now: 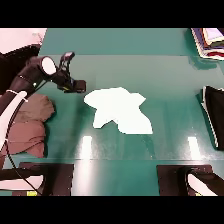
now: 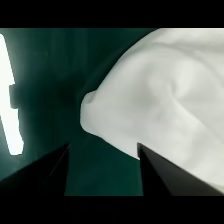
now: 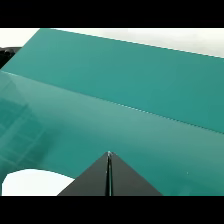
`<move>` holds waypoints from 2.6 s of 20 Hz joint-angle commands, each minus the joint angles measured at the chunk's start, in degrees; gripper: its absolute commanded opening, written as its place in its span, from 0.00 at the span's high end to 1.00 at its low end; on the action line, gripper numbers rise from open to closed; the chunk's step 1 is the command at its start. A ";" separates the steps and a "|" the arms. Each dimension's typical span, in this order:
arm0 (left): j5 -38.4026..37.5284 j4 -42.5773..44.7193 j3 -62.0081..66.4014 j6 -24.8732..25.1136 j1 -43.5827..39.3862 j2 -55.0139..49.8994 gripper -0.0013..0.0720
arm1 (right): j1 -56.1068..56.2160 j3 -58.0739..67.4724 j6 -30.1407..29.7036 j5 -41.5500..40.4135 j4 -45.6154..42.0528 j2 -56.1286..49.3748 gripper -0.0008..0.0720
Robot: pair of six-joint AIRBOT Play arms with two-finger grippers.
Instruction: Fold the shirts.
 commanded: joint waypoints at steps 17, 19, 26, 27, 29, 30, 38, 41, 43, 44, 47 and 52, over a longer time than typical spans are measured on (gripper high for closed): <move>6.05 -9.42 -1.01 8.26 2.45 -4.85 0.94 | -5.97 -2.62 4.17 20.02 0.20 -7.65 0.97; 5.29 -6.91 1.01 9.16 2.45 -2.49 0.94 | -10.16 -10.93 4.15 21.81 0.20 -6.71 0.97; 6.47 -6.60 1.79 9.14 2.43 1.14 0.94 | -12.02 -51.32 3.87 13.62 2.75 -6.51 0.37; 6.47 -6.67 1.79 9.14 2.45 1.11 0.94 | -9.60 -54.55 3.67 9.99 5.11 -7.76 0.38; 6.43 -6.67 1.79 9.16 2.45 1.11 0.94 | -4.00 -57.51 1.05 4.76 11.32 -11.06 0.40; 6.43 -6.64 1.79 9.16 2.45 1.11 0.94 | -1.33 -57.53 0.94 3.10 12.90 -12.94 0.40; 4.59 -6.67 1.81 9.14 2.45 1.49 0.94 | 11.08 -48.43 0.90 -3.72 13.44 -23.30 0.82; 4.98 -6.43 1.81 9.14 2.45 5.90 0.94 | 9.53 -44.50 0.92 -2.89 10.67 -20.57 0.97; 6.01 -4.94 2.58 9.16 2.45 12.35 0.94 | 6.05 -39.36 0.94 0.39 8.11 -15.37 0.97; 5.70 -4.02 3.72 9.16 2.45 15.76 0.94 | 3.98 -36.00 0.92 2.97 7.37 -12.44 0.97; 4.11 -4.50 8.70 9.11 2.43 26.45 0.94 | -2.86 -24.00 0.94 11.45 7.52 -3.54 0.97; 0.00 -5.60 17.75 9.05 2.45 37.90 0.94 | -9.94 -9.29 1.22 14.03 7.48 7.63 0.97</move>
